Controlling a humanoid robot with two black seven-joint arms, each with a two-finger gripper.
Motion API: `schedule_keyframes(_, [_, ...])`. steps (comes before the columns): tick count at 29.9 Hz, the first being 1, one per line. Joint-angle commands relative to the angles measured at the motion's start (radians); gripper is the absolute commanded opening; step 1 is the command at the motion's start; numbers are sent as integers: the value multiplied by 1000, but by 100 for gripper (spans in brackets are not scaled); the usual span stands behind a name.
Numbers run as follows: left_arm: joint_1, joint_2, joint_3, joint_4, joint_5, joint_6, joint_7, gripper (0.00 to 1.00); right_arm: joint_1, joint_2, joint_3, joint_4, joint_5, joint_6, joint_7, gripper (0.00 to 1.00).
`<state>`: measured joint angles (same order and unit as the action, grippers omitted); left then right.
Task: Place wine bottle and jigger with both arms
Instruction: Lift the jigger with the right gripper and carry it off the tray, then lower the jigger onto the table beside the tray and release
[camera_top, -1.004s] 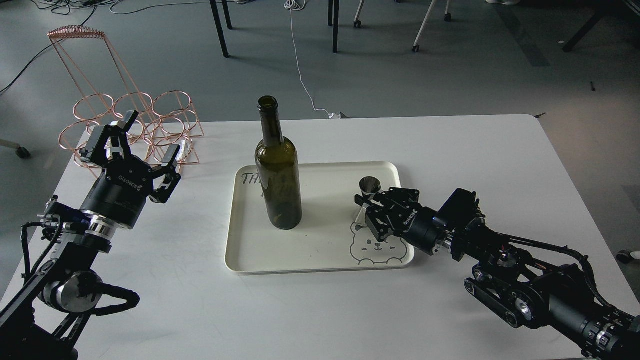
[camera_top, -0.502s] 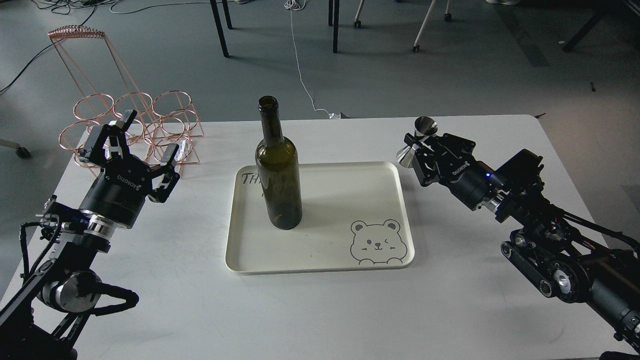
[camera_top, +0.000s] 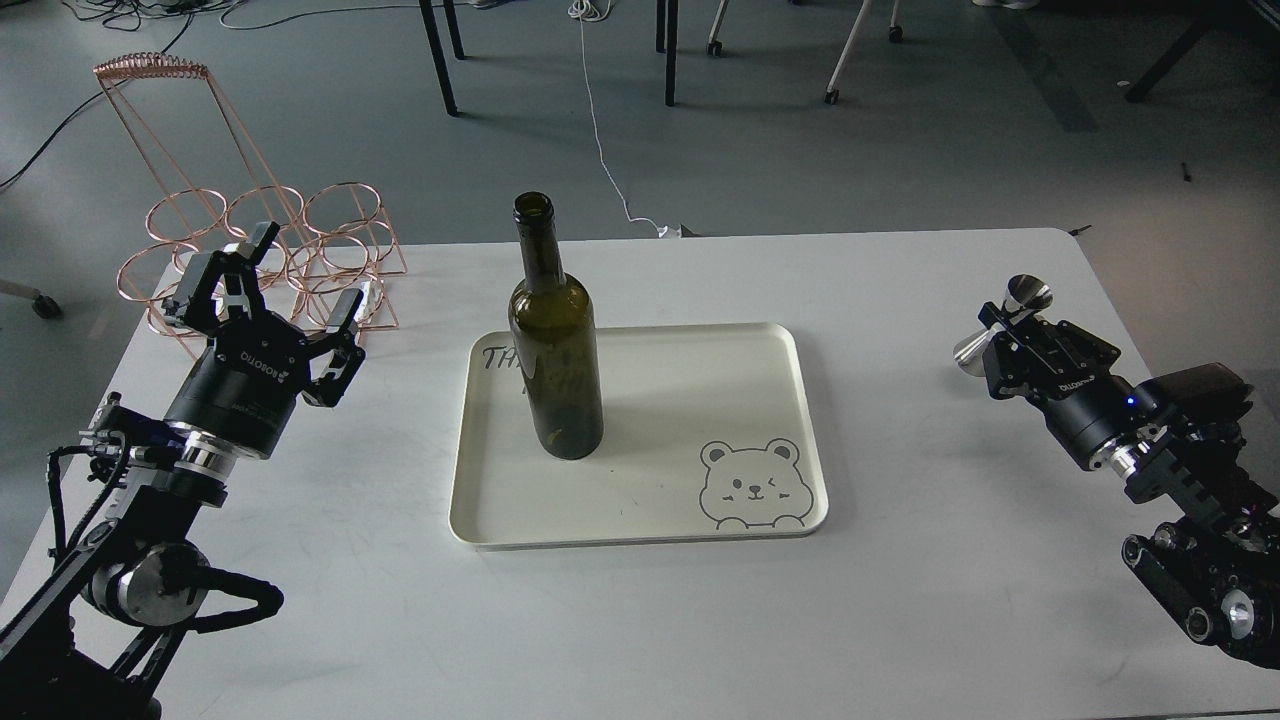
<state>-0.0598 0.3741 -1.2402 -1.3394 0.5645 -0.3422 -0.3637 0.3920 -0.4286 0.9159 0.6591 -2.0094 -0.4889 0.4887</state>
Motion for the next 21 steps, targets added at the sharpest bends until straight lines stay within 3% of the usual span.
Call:
schedule_keyframes(1, [0,-1,1,0,0,0,0,98,-2,7,-8,-39,12,0,0,22])
schedule_keyframes(13, [0,2,-1,0,0,0,0,98,-9,31,-40,-56,29,0,0,24])
schedule_keyframes(21, [0,-1,1,0,0,0,0,98,-12,31,-43,-56,31,0,0,36])
